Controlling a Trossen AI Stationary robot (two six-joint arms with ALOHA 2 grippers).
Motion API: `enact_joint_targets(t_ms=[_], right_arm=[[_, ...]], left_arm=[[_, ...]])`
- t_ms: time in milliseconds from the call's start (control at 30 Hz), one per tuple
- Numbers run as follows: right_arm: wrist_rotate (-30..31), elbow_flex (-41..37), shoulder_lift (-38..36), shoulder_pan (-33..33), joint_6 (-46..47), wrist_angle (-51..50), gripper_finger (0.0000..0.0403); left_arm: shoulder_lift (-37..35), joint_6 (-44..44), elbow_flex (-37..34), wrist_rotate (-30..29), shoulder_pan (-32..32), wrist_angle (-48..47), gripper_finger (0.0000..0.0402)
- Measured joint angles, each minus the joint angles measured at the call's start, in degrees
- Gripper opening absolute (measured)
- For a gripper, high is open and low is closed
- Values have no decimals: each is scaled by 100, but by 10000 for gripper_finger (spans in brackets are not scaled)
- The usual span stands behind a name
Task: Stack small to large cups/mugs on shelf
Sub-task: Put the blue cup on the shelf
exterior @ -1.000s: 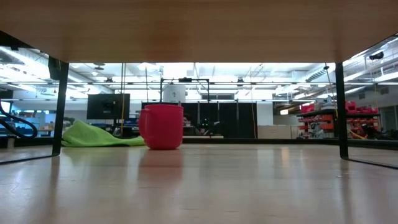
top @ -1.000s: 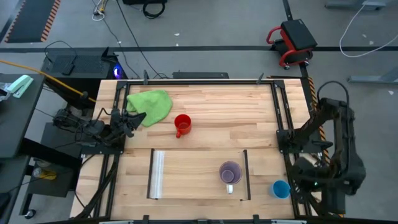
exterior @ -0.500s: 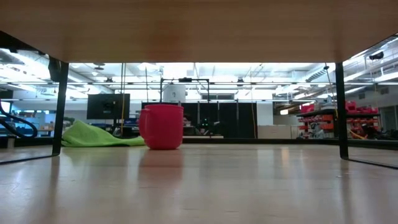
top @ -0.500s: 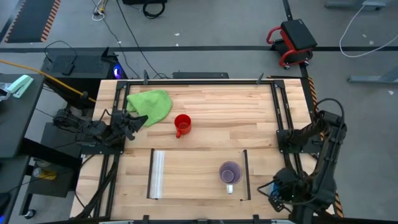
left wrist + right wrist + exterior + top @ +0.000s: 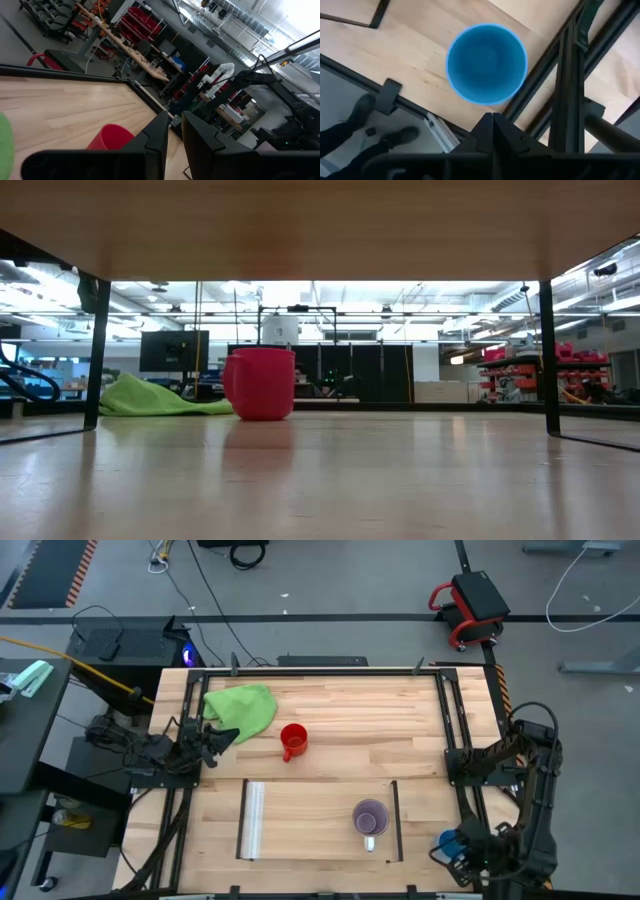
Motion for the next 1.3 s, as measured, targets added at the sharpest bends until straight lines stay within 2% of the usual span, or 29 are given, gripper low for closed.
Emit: enact_joint_targets(t_ms=[67,200,433,633,800,967,1100,1300], right_arm=[[120,0,51,-6,-9,19,26],[781,0,177,61,-32,212,43],[463,-249,221,101,-135,301,76],[373,-690,216,37,-135,1247,116],[223,-566,216,5,-80,1208,141],[233,-509,214,-78,-85,968,152],[235,-630,209,-249,-321,1205,155],[515,-671,209,-574,-628,1232,151]], left_arm=[[-1,-26,0,-2,0,2,63],[1,-44,0,-2,0,1,59],[2,-48,1,-5,0,-1,55],[2,-314,0,-4,0,-128,55],[1,-451,0,-4,0,-230,58],[1,-450,1,-4,0,-281,58],[1,-451,0,-4,0,-350,53],[-1,-452,2,-4,0,-385,56]])
